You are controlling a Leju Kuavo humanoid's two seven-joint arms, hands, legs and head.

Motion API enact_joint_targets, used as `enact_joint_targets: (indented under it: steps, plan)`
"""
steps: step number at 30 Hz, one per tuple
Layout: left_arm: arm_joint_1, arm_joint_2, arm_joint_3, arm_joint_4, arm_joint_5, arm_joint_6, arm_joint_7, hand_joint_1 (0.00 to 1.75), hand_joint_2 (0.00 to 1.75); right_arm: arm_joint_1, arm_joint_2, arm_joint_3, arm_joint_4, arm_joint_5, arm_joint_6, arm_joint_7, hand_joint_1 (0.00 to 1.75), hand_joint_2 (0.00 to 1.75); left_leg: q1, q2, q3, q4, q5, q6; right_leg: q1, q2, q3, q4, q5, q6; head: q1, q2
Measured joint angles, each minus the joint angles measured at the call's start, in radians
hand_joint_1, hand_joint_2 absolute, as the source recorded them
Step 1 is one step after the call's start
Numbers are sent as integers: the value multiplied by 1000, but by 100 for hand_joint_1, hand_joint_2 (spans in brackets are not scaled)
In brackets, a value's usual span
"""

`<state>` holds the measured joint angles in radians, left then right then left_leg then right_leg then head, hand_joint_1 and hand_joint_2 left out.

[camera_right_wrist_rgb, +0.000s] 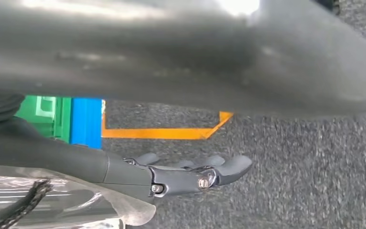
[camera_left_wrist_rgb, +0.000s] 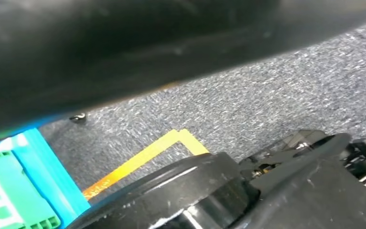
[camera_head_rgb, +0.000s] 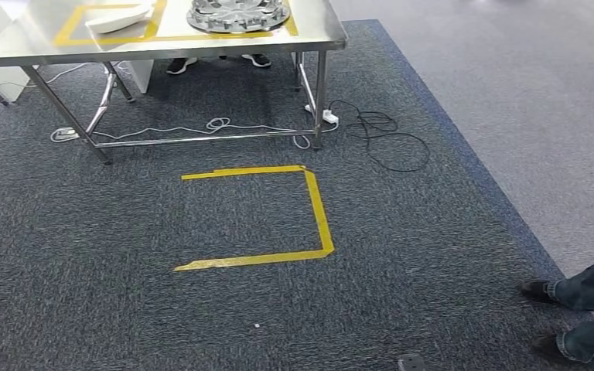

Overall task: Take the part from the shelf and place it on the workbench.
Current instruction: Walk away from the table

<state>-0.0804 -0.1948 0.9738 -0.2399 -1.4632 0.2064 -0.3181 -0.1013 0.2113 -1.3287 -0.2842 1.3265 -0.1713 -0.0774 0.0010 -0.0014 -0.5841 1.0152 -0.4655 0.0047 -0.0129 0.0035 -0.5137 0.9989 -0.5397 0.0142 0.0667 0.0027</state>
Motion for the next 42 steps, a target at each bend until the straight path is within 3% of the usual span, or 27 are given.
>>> enact_joint_targets:
  steps: [8, 21, 28, 30, 33, 34, 35, 36, 39, 40, 42]
  plan:
    - [-4, -3, 2, 0, -2, 4, 1, 0, 0, -1, -2, 0, 0, -2, 0, 0, 0, 0, -5, 0, -1, 1, -1, 15, -4, 0, 0, -14, 8, 14, 0, 0]
    - [-4, -4, 4, 0, -11, 5, 1, 0, 0, -1, -2, 0, 0, -7, 0, 1, 0, 0, -5, 0, 0, 1, 1, 17, -4, 0, -1, -13, 10, 16, 0, 0]
    - [-6, -4, 4, 0, -18, 13, 5, 0, 0, -1, -2, 0, 0, -12, 0, 1, 0, 0, -7, -1, 4, -4, 0, 35, -9, -1, 7, -23, 11, 36, 0, 0]
    - [-8, -5, 4, 0, -21, 14, 6, 0, 0, -2, -2, 0, 0, -15, -1, 0, 0, 0, -2, 0, 13, -24, 8, 45, -8, -2, -7, 13, -16, 39, 1, 0]
    - [-9, -7, 5, 0, -23, 15, 8, 0, 0, -1, -2, 0, 0, -17, -1, 0, 0, 0, -2, 2, 16, -31, 11, 51, -7, -2, -105, 206, -112, 40, 1, 0]
    - [-9, -7, 5, 0, -23, 15, 8, 0, 0, 1, -2, 0, 0, -17, -1, 0, 0, 0, -3, 2, 16, -31, 10, 51, -7, -2, -133, 255, -125, 40, 1, 0]
    - [-8, -7, 5, 0, -24, 15, 9, 0, 0, 2, -2, 0, 0, -18, -1, 0, 0, 0, -3, 2, 16, -31, 9, 50, -7, -2, -142, 265, -116, 40, 1, 0]
    - [-8, -8, 5, 0, -24, 15, 10, 0, 0, 3, -2, 0, 0, -18, -1, 0, 0, 0, -3, 1, 17, -30, 8, 48, -8, -2, -131, 234, -87, 40, 1, 0]
    - [-8, -10, 5, -1, -25, 15, 11, 0, 0, 0, -3, 0, 0, -18, -1, 0, 0, 0, -4, -1, 21, -21, -1, 34, -8, -5, -42, 37, 11, 32, 0, 0]
    - [-9, -10, 5, -1, -25, 15, 11, 0, 0, -1, -3, 0, 0, -18, -1, 0, 0, 0, -6, -1, 21, -18, -4, 27, -7, -4, -24, 3, 23, 27, 0, 0]
    - [-9, -10, 6, -1, -25, 15, 11, 0, 0, 0, -3, 0, 0, -19, -1, 0, 0, 0, -7, -1, 21, -15, -4, 15, -4, -2, -18, -6, 26, 14, -1, 0]
